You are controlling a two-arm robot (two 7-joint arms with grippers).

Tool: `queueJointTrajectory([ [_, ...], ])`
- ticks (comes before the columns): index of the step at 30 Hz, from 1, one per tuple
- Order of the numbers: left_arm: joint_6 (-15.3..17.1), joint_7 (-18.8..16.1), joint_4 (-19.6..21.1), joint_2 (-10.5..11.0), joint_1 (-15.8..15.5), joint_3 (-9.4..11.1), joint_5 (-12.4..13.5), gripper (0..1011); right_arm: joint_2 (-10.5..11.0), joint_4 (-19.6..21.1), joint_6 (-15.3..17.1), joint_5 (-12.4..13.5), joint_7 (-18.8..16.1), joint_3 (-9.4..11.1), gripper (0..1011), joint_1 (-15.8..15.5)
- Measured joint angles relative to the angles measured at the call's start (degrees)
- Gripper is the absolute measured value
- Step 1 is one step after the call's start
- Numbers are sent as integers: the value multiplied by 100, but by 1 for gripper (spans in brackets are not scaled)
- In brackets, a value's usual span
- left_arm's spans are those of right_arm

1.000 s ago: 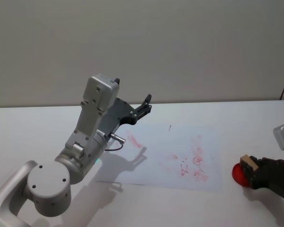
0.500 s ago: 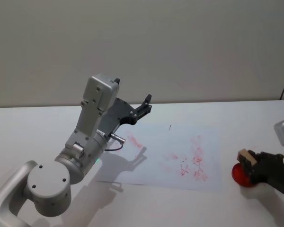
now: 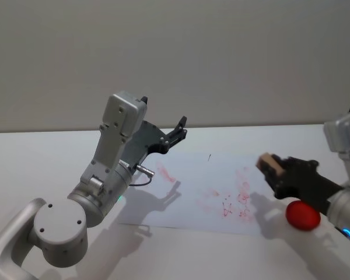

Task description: Use the one hand to pick up the stamp and affix it onto the A4 paper.

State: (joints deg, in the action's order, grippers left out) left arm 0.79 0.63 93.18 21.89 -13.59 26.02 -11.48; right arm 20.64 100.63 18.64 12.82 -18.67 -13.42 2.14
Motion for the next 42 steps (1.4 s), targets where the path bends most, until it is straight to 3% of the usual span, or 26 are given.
queueJointTrajectory([
  [6,0,0,0,0,0,0,0,1001,-253,-148,13,-51,-243,-165,217,230],
  [16,0,0,0,0,0,0,0,1001,-597,-732,44,-437,-446,-435,217,554],
  [32,0,0,0,0,0,0,0,1001,-982,-1471,26,-710,-360,-735,217,790],
  [42,0,0,0,0,0,0,0,1001,-1068,-1680,52,-788,-291,-840,217,802],
])
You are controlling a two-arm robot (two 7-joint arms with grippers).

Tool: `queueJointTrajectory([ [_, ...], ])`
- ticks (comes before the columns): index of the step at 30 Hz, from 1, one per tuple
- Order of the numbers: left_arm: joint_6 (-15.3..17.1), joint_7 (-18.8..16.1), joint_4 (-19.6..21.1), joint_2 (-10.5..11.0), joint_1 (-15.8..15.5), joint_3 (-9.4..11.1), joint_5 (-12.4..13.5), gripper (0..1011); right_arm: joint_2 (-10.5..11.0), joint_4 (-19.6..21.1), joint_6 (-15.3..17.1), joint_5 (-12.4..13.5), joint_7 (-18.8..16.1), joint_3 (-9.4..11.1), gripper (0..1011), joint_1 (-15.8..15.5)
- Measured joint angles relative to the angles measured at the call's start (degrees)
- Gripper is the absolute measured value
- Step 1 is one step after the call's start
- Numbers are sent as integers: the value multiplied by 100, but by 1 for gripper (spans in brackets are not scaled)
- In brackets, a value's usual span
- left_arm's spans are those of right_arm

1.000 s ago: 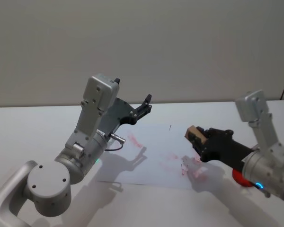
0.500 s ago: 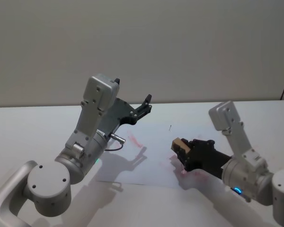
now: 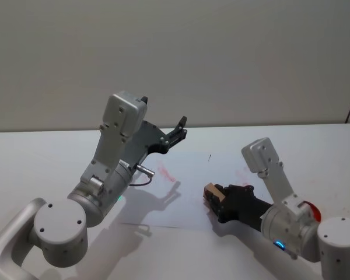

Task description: Use the one hand to pick up the stamp and affix it onto the A4 paper.

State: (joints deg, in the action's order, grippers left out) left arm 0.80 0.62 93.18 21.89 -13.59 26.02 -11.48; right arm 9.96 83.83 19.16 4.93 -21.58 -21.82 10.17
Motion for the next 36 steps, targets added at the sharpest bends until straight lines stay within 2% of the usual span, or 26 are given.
queueJointTrajectory([
  [13,0,0,0,0,0,0,0,1001,7,-108,49,-129,35,-37,217,-16],
  [22,0,0,0,0,0,0,0,1001,-12,-136,48,-96,77,-42,217,-10],
  [29,0,0,0,0,0,0,0,1001,-52,-32,-4,122,178,-24,217,13],
  [36,0,0,0,0,0,0,0,1001,-32,441,-46,552,416,129,217,43],
])
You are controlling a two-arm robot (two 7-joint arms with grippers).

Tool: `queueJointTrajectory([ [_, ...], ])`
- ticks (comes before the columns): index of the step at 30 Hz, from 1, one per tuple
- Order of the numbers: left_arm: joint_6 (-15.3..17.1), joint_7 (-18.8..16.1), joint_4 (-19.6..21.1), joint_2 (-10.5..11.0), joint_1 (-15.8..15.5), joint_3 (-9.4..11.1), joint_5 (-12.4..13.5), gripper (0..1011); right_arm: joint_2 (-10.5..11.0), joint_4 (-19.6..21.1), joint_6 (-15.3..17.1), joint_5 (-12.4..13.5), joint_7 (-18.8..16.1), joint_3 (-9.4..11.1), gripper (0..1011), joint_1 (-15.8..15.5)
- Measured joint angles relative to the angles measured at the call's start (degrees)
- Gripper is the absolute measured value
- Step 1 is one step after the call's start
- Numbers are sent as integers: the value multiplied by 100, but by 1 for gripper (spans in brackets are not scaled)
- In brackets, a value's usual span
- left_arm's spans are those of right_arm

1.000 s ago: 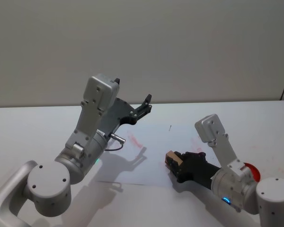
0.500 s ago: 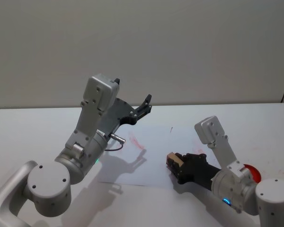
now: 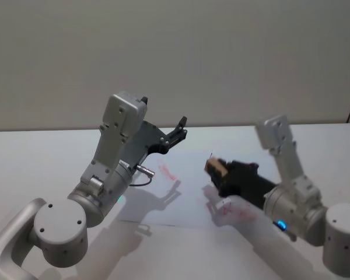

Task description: Use the one hand to pick up the stamp and affix it onto the A4 paper.

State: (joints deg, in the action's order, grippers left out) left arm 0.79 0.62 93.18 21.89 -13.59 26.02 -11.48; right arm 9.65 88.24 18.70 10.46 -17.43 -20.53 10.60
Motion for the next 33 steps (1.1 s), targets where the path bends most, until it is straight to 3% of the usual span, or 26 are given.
queueJointTrajectory([
  [9,0,0,0,0,0,0,0,1001,286,600,96,462,375,303,217,-168],
  [18,0,0,0,0,0,0,0,1001,905,1136,440,811,704,721,217,-603],
  [26,0,0,0,0,0,0,0,1001,1292,1323,687,906,745,931,217,-876],
  [33,0,0,0,0,0,0,0,1001,1448,1362,831,892,668,991,217,-963],
])
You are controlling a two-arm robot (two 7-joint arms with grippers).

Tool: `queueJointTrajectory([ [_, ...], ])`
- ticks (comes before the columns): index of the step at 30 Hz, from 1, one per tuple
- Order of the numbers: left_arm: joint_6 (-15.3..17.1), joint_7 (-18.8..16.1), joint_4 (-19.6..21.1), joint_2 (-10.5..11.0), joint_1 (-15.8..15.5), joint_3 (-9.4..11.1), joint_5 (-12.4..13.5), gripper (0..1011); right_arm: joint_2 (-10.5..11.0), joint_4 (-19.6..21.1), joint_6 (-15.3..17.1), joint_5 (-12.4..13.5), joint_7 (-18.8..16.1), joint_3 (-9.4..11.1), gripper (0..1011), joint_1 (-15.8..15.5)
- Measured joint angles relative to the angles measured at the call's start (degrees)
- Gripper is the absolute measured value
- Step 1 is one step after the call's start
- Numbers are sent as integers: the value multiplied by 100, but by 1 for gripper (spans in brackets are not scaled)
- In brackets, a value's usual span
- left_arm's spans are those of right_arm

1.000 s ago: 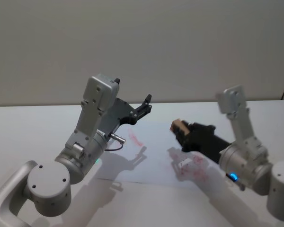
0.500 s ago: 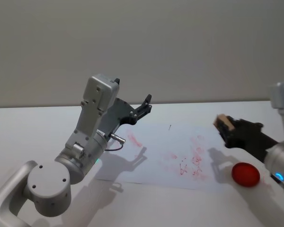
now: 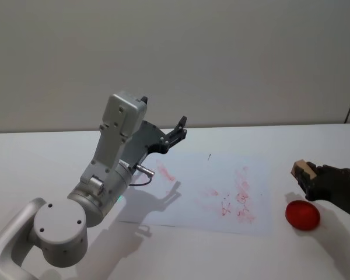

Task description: Use the one hand to pick up the stamp and affix it onto the A4 paper.

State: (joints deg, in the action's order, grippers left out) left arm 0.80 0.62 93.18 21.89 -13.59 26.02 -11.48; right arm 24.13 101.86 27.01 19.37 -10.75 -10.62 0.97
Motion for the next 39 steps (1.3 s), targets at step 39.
queueJointTrajectory([
  [39,0,0,0,0,0,0,0,1001,152,-314,293,-495,-497,-109,217,-55],
])
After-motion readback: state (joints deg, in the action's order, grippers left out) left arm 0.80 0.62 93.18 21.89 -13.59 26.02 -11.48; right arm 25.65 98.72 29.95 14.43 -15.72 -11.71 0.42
